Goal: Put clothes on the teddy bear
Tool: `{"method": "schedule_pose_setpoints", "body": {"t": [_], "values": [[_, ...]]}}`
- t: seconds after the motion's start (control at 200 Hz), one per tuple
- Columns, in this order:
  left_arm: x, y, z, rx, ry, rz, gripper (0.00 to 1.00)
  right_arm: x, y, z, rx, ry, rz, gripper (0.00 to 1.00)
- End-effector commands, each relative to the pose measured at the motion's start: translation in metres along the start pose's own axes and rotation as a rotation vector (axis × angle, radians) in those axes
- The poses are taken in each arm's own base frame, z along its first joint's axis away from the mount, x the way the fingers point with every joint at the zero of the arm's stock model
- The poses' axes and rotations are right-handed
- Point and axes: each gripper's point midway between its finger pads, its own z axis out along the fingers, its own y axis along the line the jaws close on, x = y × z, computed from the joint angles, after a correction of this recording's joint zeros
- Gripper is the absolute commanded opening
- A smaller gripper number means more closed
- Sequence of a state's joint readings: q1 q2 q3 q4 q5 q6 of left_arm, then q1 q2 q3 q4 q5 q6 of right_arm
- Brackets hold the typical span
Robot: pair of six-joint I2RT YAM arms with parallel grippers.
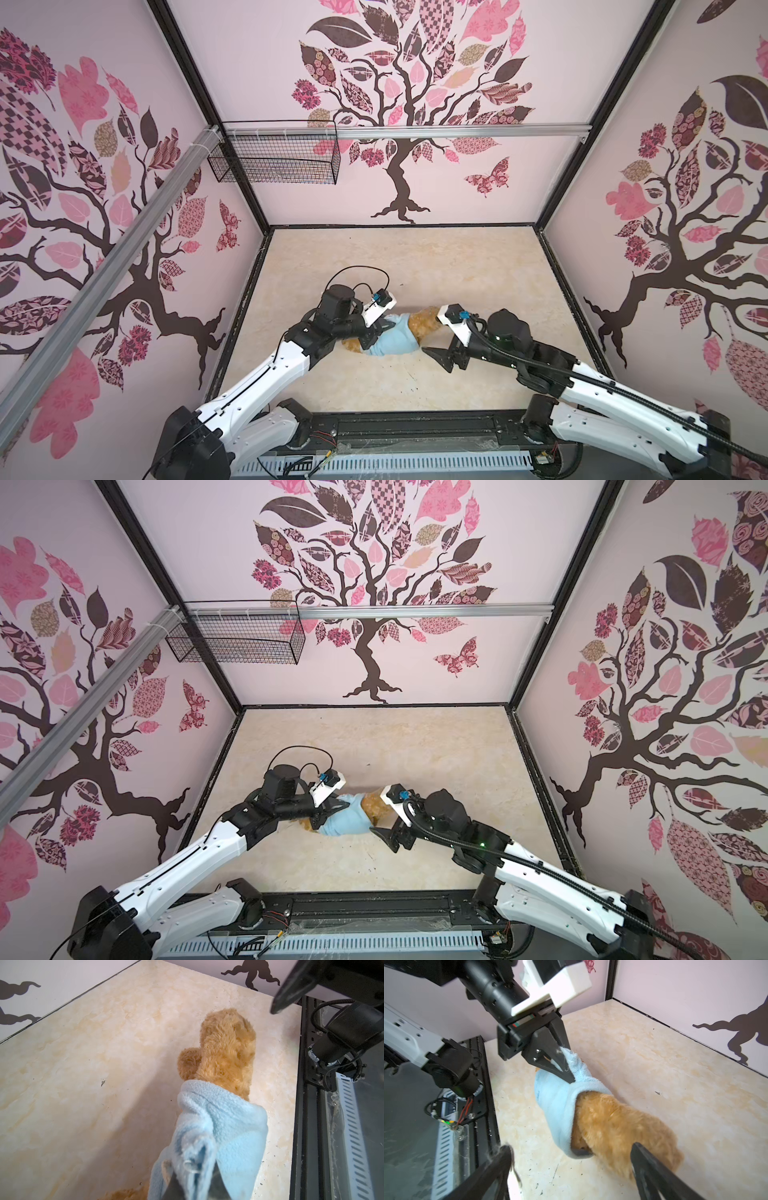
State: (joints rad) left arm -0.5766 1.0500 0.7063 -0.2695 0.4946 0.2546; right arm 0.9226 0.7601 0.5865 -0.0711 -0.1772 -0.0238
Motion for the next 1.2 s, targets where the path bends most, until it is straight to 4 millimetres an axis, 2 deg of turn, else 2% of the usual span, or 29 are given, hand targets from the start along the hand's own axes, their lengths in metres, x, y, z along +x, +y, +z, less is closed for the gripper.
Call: {"method": "schedule_pose_setpoints", "body": {"t": [0.0,0.125,0.27,0.46,0.585,0.745,0.93,1.105,1.195], "values": [[-0.012,0.001,0.001,0.005,-0.056,-0.037,0.0,0.019,0.009,0.007,-0.063,0.006,0.099,0.9],[-0.018,-0.004,-0.001,0.039,-0.072,-0.03,0.0,0.028,0.008,0.022,-0.075,-0.039,0.066,0.91],[-0.024,-0.013,-0.003,0.089,-0.089,-0.011,0.0,0.036,-0.007,0.038,-0.018,-0.06,0.037,0.95],[-0.024,-0.02,-0.004,0.129,-0.094,0.005,0.0,0.029,-0.012,0.043,-0.02,-0.141,0.021,1.0],[-0.031,-0.027,-0.007,0.167,-0.119,0.022,0.0,0.026,-0.018,0.044,-0.061,-0.179,0.057,1.0],[-0.039,-0.038,-0.011,0.23,-0.156,0.057,0.0,0.018,-0.008,0.046,-0.143,-0.234,0.038,1.0],[-0.048,-0.046,-0.014,0.279,-0.178,0.094,0.0,0.014,-0.008,0.055,-0.161,-0.25,0.05,1.0],[-0.055,-0.045,-0.011,0.289,-0.185,0.092,0.0,0.009,-0.002,0.069,-0.227,-0.241,0.039,0.92],[-0.06,-0.045,-0.011,0.29,-0.194,0.085,0.0,0.015,-0.003,0.078,-0.235,-0.229,0.047,0.79]]}}
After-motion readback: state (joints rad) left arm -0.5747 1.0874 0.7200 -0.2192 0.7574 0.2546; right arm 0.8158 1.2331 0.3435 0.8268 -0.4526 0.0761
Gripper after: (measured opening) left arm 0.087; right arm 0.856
